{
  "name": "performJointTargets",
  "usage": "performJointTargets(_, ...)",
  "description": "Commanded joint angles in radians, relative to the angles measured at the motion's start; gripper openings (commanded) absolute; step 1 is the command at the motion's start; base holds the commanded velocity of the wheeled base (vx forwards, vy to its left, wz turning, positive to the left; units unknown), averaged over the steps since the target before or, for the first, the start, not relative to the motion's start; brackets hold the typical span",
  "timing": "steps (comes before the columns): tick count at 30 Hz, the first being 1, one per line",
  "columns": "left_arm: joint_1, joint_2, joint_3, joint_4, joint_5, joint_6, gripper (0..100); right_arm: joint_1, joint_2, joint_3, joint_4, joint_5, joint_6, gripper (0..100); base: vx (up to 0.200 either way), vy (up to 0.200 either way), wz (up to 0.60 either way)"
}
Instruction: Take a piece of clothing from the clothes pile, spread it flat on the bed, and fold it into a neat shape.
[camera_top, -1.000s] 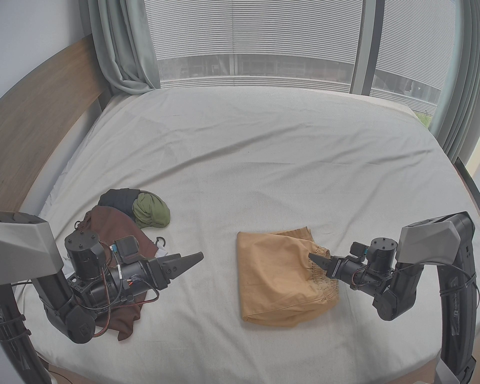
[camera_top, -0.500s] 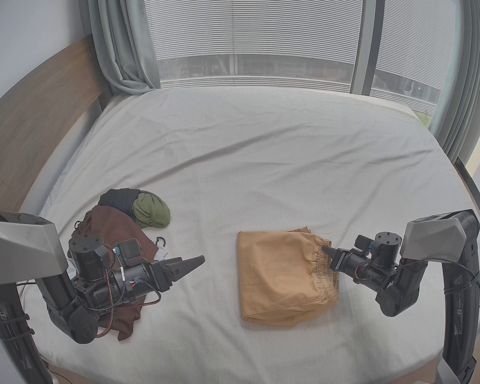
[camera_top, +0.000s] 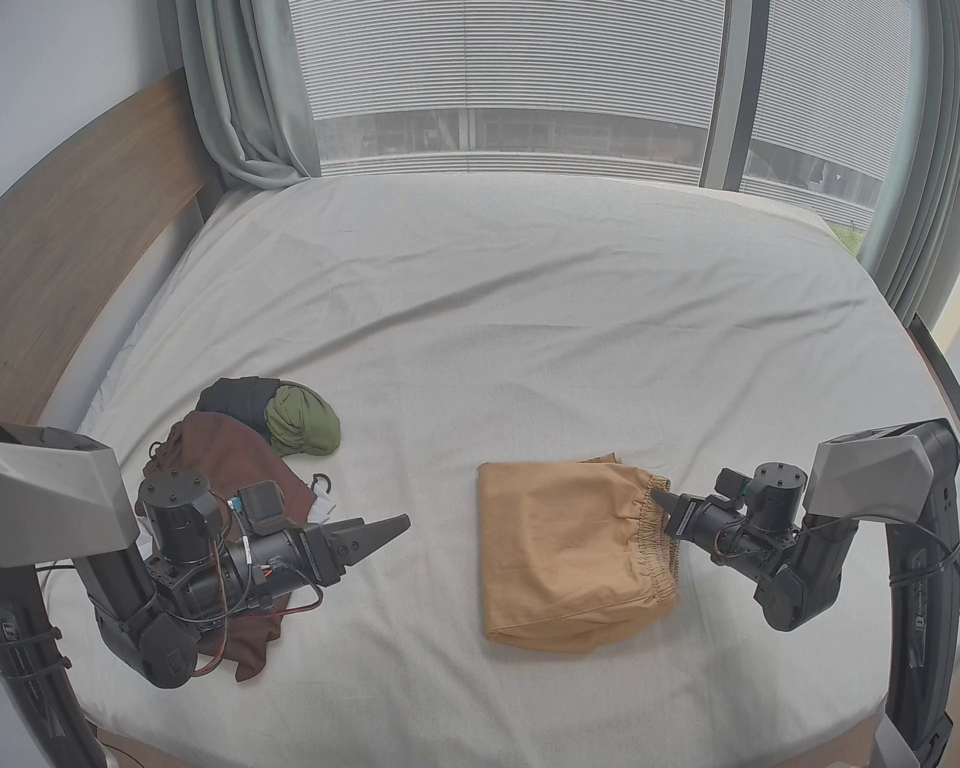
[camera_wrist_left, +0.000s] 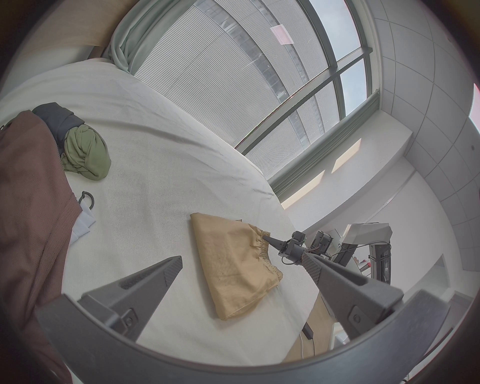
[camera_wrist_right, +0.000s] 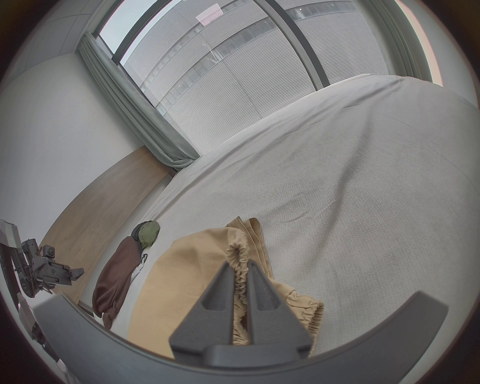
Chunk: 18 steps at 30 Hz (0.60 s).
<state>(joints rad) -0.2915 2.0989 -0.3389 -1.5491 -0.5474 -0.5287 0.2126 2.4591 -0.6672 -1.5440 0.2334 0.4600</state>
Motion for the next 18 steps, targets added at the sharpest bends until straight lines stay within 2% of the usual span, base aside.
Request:
performJointTargets(1,0.000,0.003,0.000,0.000,0.000,0.000,100,0.001,0.001,0.000,-0.001,0.000,0.000,0,0.000,0.000,0.00)
performJointTargets(2,0.000,0.003,-0.002,0.000,0.000,0.000,100,0.001,0.000,0.000,-0.001,0.000,-0.001,0,0.000,0.000,0.00)
performJointTargets(3,0.000,0.003,-0.002,0.000,0.000,0.000,100,0.001,0.000,0.000,-0.001,0.000,-0.001,100,0.000,0.000,0.00)
performJointTargets(7,0.000,0.004,0.000,0.000,0.000,0.000,100,-0.002,-0.006,0.011,-0.001,-0.003,-0.026,100,0.000,0.000,0.00)
performJointTargets(13,0.000,0.003,-0.002,0.000,0.000,0.001,100,-0.012,-0.072,0.129,0.010,-0.029,-0.127,100,0.000,0.000,0.00)
performJointTargets(18,0.000,0.004,-0.002,0.000,0.000,0.001,100,-0.005,-0.100,0.221,0.019,-0.028,-0.136,100,0.000,0.000,0.00)
